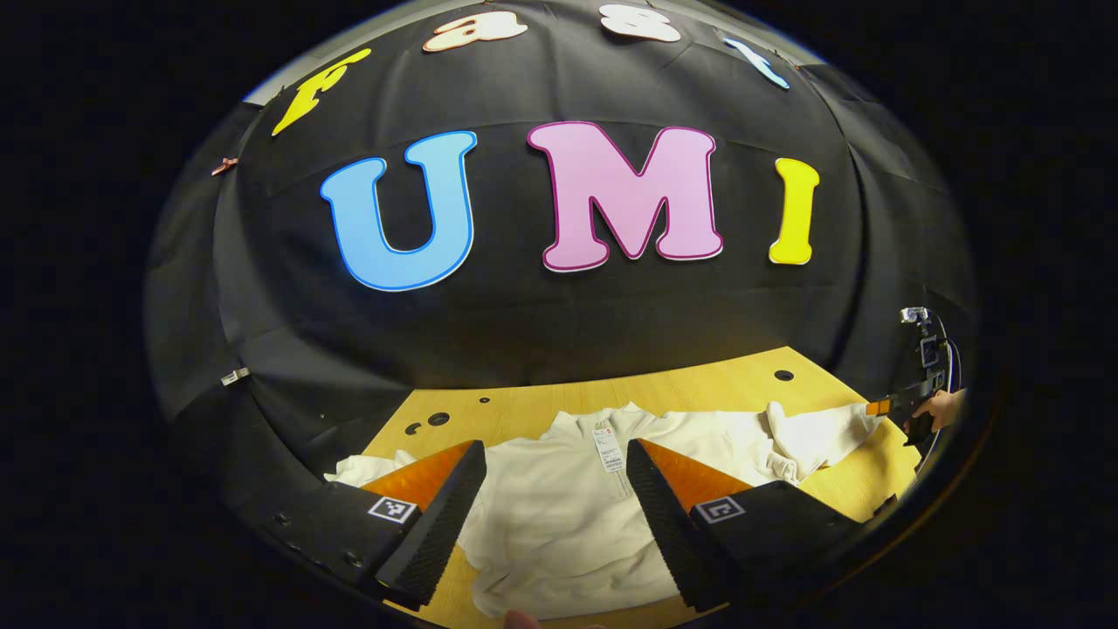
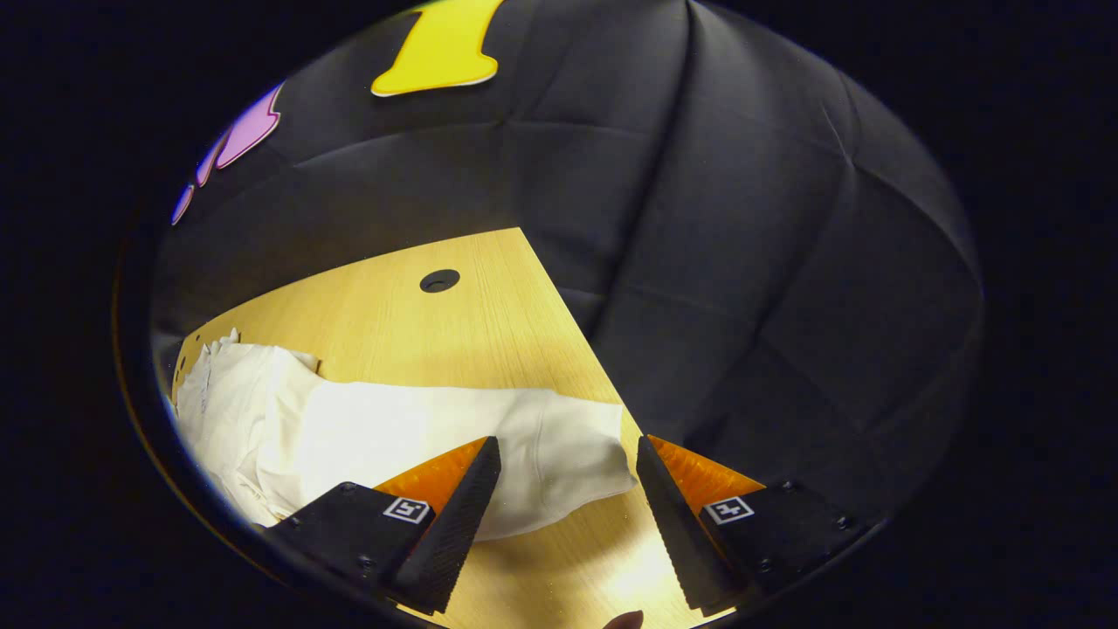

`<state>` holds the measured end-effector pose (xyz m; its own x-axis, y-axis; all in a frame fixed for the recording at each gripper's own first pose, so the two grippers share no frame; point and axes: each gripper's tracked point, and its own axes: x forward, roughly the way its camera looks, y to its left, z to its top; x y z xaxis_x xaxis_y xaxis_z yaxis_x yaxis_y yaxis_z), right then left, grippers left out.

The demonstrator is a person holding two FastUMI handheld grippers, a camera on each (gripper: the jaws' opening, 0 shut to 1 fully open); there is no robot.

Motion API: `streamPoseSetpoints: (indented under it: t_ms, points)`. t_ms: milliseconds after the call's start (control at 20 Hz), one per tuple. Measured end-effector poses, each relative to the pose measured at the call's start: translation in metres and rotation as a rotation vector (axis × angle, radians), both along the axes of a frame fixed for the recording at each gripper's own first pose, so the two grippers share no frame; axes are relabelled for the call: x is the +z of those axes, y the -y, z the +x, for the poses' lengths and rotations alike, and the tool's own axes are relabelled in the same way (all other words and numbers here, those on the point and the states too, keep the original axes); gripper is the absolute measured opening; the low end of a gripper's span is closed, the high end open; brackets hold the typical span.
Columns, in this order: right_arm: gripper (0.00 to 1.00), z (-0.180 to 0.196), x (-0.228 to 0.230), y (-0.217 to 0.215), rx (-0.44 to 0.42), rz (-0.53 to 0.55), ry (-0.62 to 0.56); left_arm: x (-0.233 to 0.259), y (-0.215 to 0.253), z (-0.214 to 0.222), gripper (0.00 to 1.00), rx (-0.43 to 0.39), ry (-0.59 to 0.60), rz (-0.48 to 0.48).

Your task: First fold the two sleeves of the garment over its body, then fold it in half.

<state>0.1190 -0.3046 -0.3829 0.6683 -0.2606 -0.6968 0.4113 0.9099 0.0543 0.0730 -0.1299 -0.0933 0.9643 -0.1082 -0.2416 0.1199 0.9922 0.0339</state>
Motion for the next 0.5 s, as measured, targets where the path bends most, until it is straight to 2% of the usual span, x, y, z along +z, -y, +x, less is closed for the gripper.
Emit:
streamPoseSetpoints:
  t_ms: [200,250,300,350,400,500]
  points:
    - [0.96,0.000,-0.030,0.004,-0.023,0.083,-0.060,-0.003,0.000,0.001,1.00,0.013,-0.010,0.011]
    - [0.96,0.008,-0.026,0.006,-0.015,0.056,-0.028,-0.003,0.001,0.001,1.00,0.014,-0.011,0.013]
    - [0.81,0.009,-0.029,0.000,0.005,0.075,-0.049,-0.004,0.000,0.000,1.00,0.015,-0.012,0.017]
    - [0.87,0.011,-0.026,-0.004,0.022,0.069,-0.038,-0.004,0.000,0.000,1.00,0.017,-0.011,0.022]
    - [0.70,0.015,-0.027,-0.013,0.049,0.085,-0.045,-0.005,-0.002,-0.001,1.00,0.020,-0.012,0.026]
    - [0.35,0.017,-0.027,-0.019,0.040,0.085,-0.062,-0.006,-0.004,-0.003,1.00,0.023,-0.015,0.022]
